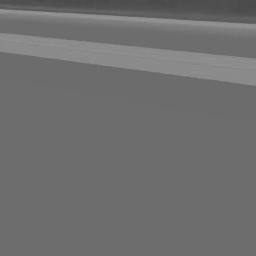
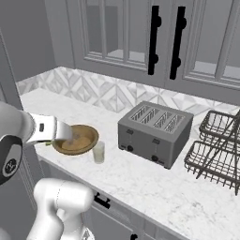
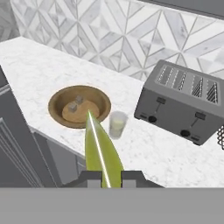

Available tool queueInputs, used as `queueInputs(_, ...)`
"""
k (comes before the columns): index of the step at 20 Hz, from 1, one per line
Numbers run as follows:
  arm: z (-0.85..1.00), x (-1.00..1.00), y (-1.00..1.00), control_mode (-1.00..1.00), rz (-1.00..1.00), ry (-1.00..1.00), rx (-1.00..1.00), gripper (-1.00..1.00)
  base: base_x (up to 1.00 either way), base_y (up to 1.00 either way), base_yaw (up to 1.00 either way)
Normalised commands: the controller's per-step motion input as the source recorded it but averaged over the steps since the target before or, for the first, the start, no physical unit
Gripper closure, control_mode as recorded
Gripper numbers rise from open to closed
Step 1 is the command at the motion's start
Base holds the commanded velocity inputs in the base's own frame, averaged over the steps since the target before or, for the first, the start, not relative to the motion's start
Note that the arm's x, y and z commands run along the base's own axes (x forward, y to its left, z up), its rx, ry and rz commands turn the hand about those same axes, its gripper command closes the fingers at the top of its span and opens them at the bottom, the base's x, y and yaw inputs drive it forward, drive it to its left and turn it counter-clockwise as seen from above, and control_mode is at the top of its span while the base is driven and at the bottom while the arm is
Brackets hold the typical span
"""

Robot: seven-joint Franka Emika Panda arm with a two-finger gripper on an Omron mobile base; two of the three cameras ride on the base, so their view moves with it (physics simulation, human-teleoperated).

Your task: Grab a lemon wedge from the fridge and one ice cube from the ice bowl, and put them in the glass of lemonade.

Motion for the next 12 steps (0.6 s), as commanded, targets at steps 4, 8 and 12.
queueInputs(4,-0.19,0.94,-0.18,-1.00,-0.07,0.04,0.00,1.00,0.00,0.00,0.00)
queueInputs(8,-0.23,1.00,-0.23,-1.00,-0.07,0.04,0.04,1.00,0.00,0.00,0.00)
queueInputs(12,-0.47,0.62,-0.10,-1.00,-0.05,0.02,0.12,1.00,0.00,0.00,0.00)
